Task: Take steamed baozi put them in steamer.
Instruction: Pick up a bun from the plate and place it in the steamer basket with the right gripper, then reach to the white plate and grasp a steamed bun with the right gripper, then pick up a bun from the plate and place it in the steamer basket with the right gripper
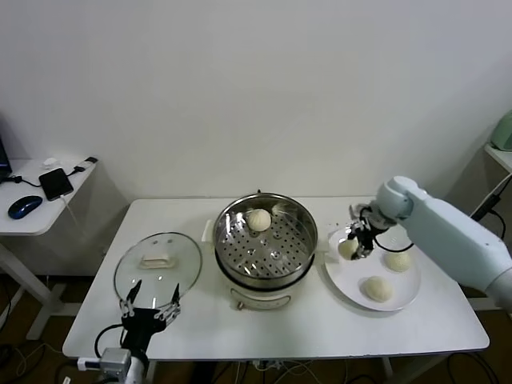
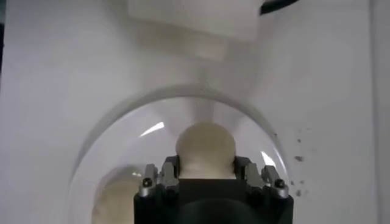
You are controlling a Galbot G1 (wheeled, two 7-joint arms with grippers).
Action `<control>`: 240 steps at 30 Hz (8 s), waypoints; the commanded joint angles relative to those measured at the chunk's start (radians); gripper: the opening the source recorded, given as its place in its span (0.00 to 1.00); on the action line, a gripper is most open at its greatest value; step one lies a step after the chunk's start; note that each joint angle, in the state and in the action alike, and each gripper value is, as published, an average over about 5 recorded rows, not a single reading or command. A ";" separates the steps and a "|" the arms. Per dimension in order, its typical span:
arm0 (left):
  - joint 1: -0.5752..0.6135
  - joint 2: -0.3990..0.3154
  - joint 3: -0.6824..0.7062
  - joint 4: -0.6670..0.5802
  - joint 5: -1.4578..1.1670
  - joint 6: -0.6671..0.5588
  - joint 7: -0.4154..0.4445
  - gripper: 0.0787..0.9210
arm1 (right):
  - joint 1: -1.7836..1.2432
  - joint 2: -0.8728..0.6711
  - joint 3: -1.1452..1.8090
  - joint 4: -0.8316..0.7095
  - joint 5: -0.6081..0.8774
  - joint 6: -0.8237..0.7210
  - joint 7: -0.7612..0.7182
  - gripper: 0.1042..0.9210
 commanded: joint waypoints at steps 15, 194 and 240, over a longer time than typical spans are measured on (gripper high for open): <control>-0.034 0.022 0.003 -0.030 -0.002 -0.001 -0.017 0.88 | 0.757 0.290 -0.687 0.141 0.712 -0.304 0.025 0.59; -0.037 -0.024 -0.019 0.017 -0.069 0.020 -0.033 0.88 | 0.673 0.356 -0.696 0.048 0.375 0.887 -0.017 0.51; -0.057 -0.032 -0.007 0.030 -0.079 0.027 -0.031 0.88 | 0.397 0.504 -0.593 0.106 0.025 0.944 -0.001 0.52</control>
